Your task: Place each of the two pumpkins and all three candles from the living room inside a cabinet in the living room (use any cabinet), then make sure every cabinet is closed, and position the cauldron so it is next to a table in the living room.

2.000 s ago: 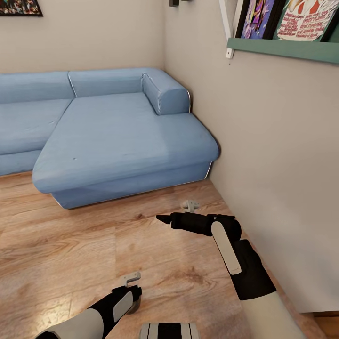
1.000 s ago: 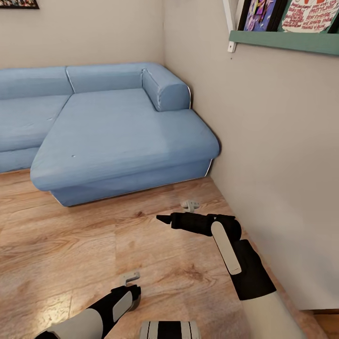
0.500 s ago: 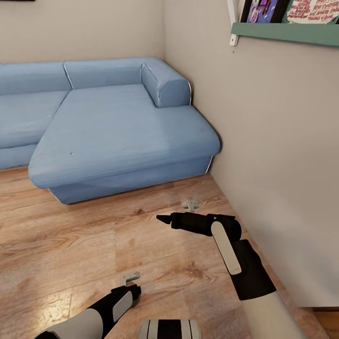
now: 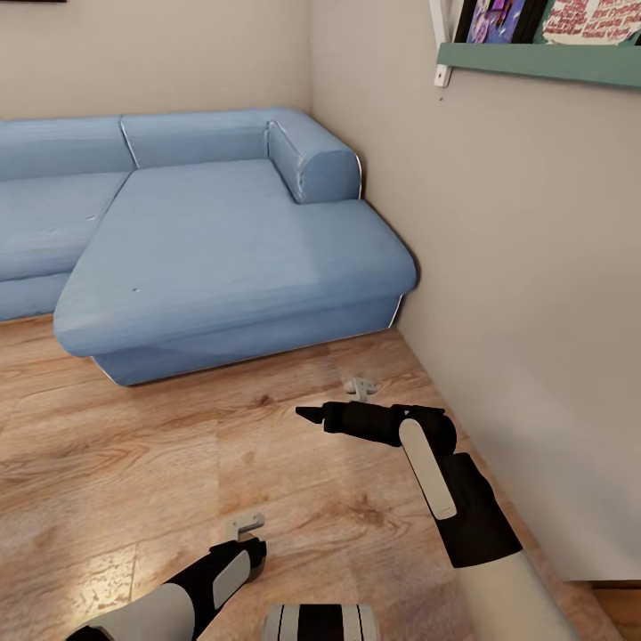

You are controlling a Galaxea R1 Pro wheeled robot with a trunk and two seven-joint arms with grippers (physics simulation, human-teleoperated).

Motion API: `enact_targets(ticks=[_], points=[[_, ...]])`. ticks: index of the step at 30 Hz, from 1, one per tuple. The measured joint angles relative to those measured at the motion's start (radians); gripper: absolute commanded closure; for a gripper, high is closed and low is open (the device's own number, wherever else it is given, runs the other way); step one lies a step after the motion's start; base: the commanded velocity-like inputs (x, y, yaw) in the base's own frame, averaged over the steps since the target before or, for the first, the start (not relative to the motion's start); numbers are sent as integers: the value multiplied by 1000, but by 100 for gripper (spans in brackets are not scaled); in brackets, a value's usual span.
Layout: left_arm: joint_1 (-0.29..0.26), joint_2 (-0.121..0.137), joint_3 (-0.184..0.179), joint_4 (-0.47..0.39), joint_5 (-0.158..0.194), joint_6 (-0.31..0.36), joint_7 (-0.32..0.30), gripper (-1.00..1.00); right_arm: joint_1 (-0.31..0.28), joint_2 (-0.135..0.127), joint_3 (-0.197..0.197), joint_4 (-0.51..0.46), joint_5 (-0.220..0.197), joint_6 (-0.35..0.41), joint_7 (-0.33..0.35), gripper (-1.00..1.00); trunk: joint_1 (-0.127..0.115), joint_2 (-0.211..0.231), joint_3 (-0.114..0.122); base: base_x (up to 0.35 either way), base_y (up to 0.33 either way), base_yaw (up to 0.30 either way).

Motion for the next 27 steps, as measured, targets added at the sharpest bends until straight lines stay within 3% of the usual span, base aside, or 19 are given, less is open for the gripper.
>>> enact_targets(ticks=[7, 8, 27], points=[[0, 0, 0, 0, 2, 0, 0, -100, 0, 0, 0, 0, 1, 0, 0, -100, 0, 0, 0, 0, 0, 0], [0, 1, 0, 0, 4, 0, 0, 100, 0, 0, 0, 0, 1, 0, 0, -100, 0, 0, 0, 0, 0, 0], [0, 3, 1, 0, -1, -7, 0, 100, 0, 0, 0, 0, 1, -1, 0, -100, 0, 0, 0, 0, 0, 0]])
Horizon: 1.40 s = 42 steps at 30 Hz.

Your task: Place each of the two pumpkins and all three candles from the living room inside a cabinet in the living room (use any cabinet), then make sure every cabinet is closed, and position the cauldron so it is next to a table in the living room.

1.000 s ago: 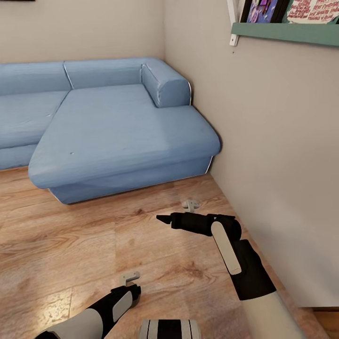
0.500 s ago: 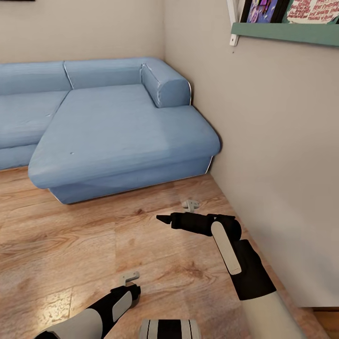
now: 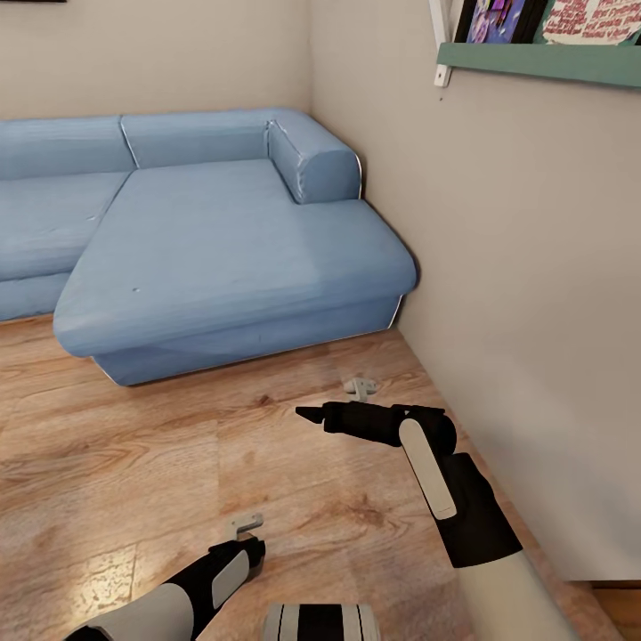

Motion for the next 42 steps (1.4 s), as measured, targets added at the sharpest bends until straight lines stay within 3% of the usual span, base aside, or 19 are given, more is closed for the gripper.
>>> enact_targets(ticks=[7, 14, 24, 28, 31, 34, 36, 39, 42], points=[[0, 0, -1, 0, -2, -1, 0, 100, 0, 0, 0, 0, 0, 0, 0, -100, -2, 1, 15, 0, 0, 0], [0, 0, 0, 0, 0, -1, 0, 100, 0, 0, 0, 0, 0, 1, 0, -100, -2, 1, 15, 0, 0, 0], [0, 2, 1, 0, 2, 0, 0, 100, 0, 0, 0, 2, -1, 0, -2, -100, -6, 3, 54, 0, 0, 0], [0, 15, 6, -8, 5, 4, -2, 100, 0, 0, 0, 10, -1, -3, -2, -100, -8, 4, 70, 0, 0, 0], [0, 49, 12, -20, 4, 16, -3, 100, 0, 0, -1, 24, -1, -4, -2, -100, -10, 5, 81, 0, 0, 0], [-2, 122, 36, -88, 29, 89, -5, 100, 0, 0, -1, 30, -1, -5, -2, -100, -11, 6, 93, 0, 0, 0], [-2, 178, 79, -205, 82, 227, -5, 100, 0, 0, -1, 31, -1, -5, -2, -100, -12, 6, 101, 0, 0, 0], [-1, 284, 143, -416, 163, 463, -6, 100, 0, 0, -1, 31, -1, -5, -2, -100, -13, 7, 112, 0, 0, 0], [0, 371, 177, -532, 256, 578, -5, 100, 0, 1, 0, 32, -1, -5, -5, -100, -15, 7, 124, 0, 0, 0]])
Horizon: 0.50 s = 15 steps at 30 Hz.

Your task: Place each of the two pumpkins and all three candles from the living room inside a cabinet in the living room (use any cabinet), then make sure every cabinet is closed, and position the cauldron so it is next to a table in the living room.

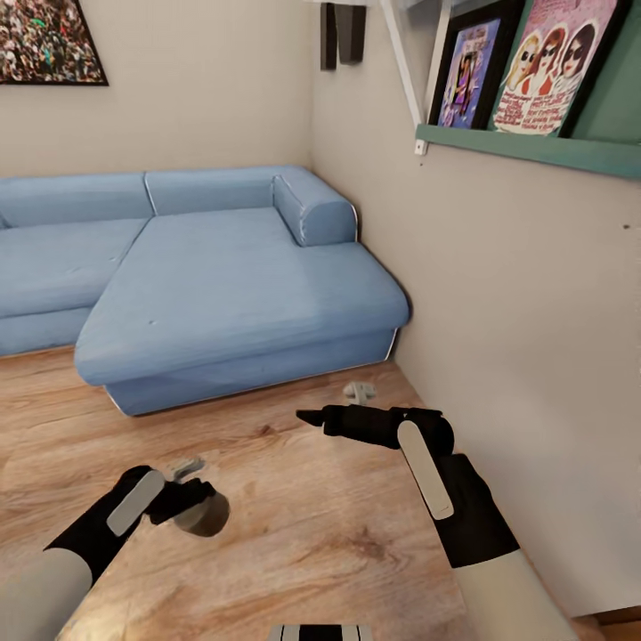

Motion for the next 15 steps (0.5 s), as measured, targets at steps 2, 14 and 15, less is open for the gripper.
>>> enact_targets(ticks=[2, 14, 15], points=[[1, 36, 7, -29, 81, 29, 0, 100, 0, 0, 0, 11, 1, -1, -1, -100, -1, 1, 8, 0, 0, 0], [1, 46, 19, -41, 144, 88, 3, 100, 0, 5, -9, 97, 0, -6, -4, -100, -6, 3, 54, 0, 0, 0], [1, 47, 28, -43, 144, 114, 3, 100, 0, 5, -10, 97, -1, -6, -4, -100, -7, 4, 58, 0, 0, 0]])
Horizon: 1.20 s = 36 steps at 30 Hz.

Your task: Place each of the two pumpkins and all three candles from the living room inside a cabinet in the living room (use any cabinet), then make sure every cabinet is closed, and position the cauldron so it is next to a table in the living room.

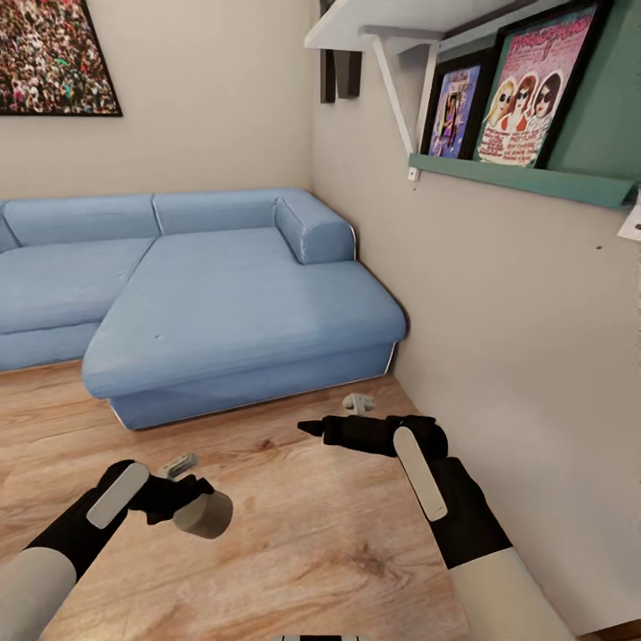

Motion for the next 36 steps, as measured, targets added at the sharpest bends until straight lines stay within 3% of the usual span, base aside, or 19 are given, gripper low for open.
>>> enact_targets(ticks=[3, 12, 19, 30, 36], points=[[5, 4, 67, 33, 19, 56, -2, 100, 0, 1, 2, -5, -4, 0, 0, -100, -1, 1, 12, -32, 0, 0], [9, 9, 102, 35, 23, 67, -3, 100, 0, -3, -2, 4, -5, 0, 4, -100, -5, 3, 46, -189, 0, 0], [9, 8, 108, 30, 23, 69, -3, 100, 0, 0, -1, 8, -4, -25, 1, -100, -8, 4, 74, -73, 0, 0], [9, 1, 105, 10, 25, 63, 0, 100, 0, -3, -1, 9, -6, -42, 3, -100, -13, 7, 116, -318, 0, 5], [9, -5, 101, -4, 19, 64, 3, 100, 0, -3, -1, 9, -6, -42, 3, -100, -16, 8, 139, -337, 0, 231]])
